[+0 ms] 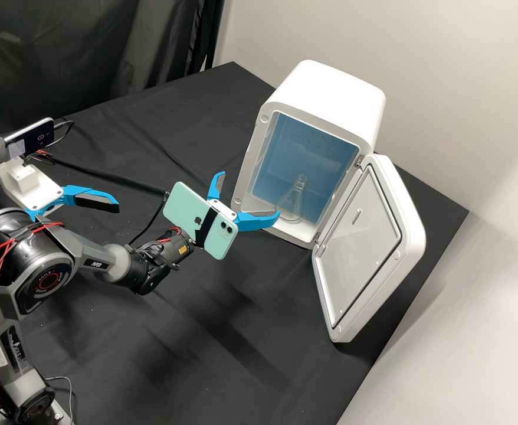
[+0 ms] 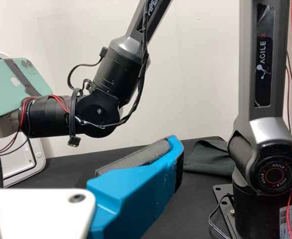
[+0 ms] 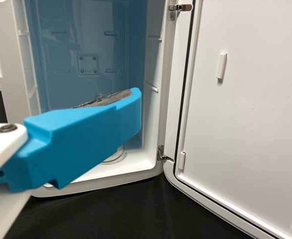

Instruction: Take the flask out of the incubator

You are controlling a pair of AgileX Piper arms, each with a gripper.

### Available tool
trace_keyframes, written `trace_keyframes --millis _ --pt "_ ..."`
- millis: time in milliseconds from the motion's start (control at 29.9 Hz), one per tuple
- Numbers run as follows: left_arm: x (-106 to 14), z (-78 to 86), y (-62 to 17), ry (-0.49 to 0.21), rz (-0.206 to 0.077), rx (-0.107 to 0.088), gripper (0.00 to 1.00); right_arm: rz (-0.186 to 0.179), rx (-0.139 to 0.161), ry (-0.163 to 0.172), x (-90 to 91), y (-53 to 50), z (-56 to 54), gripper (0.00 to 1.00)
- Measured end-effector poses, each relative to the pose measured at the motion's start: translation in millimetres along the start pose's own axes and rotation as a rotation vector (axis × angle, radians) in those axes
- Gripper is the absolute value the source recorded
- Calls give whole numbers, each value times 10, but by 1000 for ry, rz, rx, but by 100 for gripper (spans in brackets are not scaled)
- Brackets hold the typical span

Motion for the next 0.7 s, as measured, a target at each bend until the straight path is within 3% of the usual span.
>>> trace_keyframes --millis 435,602,702 --pt "0 -7 3 0 3 2 100 0 0 0 0 0 0 100" --pt "17 -85 -32 19 25 4 100 0 0 0 0 0 0 100" --pt "22 -148 -70 39 15 3 100 0 0 0 0 0 0 100"
